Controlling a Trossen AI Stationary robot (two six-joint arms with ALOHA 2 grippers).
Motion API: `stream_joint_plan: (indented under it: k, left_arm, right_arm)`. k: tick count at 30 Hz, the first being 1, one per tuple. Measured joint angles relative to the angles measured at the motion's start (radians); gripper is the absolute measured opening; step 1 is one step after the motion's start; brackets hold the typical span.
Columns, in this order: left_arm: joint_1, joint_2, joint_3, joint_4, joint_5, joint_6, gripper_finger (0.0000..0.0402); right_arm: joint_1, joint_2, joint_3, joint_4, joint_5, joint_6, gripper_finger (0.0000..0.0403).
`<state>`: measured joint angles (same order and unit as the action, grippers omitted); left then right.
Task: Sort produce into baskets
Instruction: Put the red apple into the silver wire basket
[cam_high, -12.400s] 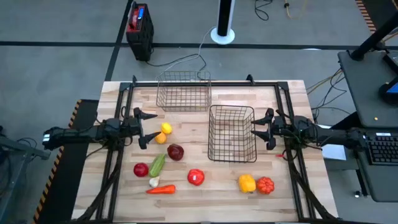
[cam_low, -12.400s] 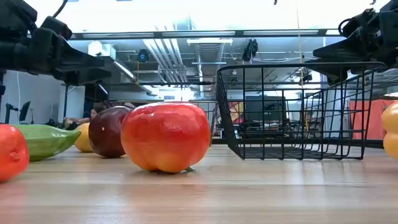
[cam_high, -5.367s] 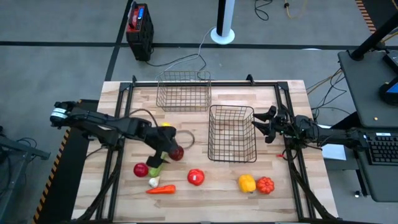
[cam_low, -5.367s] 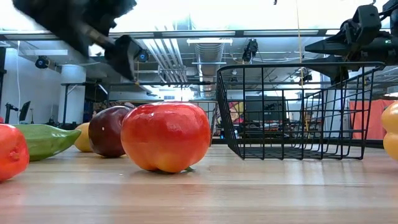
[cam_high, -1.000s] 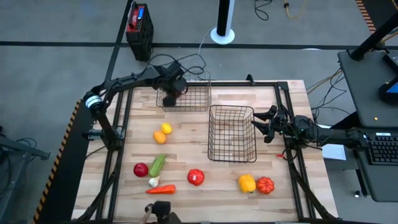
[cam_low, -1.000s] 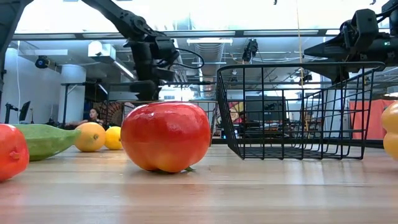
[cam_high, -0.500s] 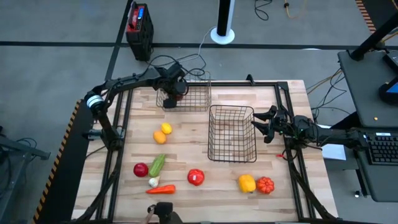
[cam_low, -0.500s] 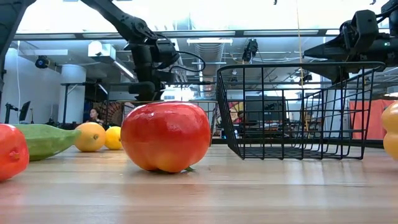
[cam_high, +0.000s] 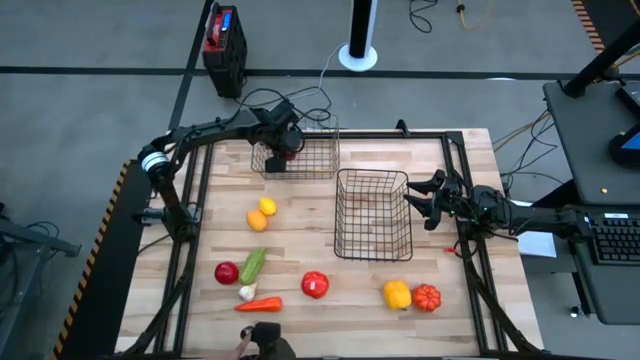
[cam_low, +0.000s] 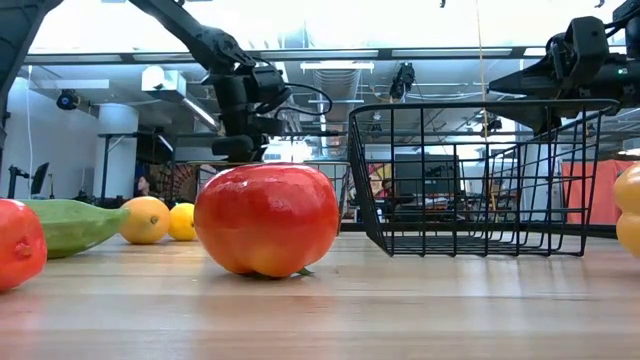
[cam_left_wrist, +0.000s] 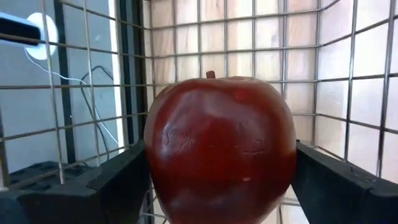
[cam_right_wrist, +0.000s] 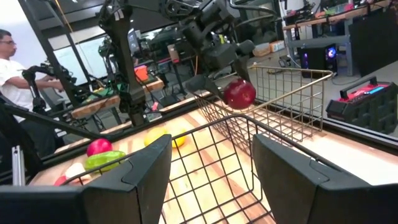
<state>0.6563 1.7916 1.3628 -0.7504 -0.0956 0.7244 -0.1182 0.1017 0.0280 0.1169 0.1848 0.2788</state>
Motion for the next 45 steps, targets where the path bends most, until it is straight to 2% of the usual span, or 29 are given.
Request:
stream_joint_plan:
  k: [18, 28, 37, 45]
  left_arm:
    - [0.006, 0.001, 0.0, 0.051, 0.001, 0.027, 0.0331]
    - [0.052, 0.001, 0.0, 0.063, 0.068, 0.042, 0.0332]
    - [0.053, 0.062, 0.0, 0.067, 0.06, 0.065, 0.0332]
    - [0.055, 0.068, 0.0, 0.059, 0.056, 0.068, 0.0332]
  right_arm:
    - [0.0, 0.0, 0.0, -0.001, 0.0, -0.001, 0.0215]
    - [0.0, 0.0, 0.0, -0.001, 0.0, -0.002, 0.0215]
    - [0.0, 0.0, 0.0, -0.001, 0.0, -0.002, 0.0215]
    - [0.0, 0.0, 0.0, -0.002, 0.0, -0.002, 0.0215]
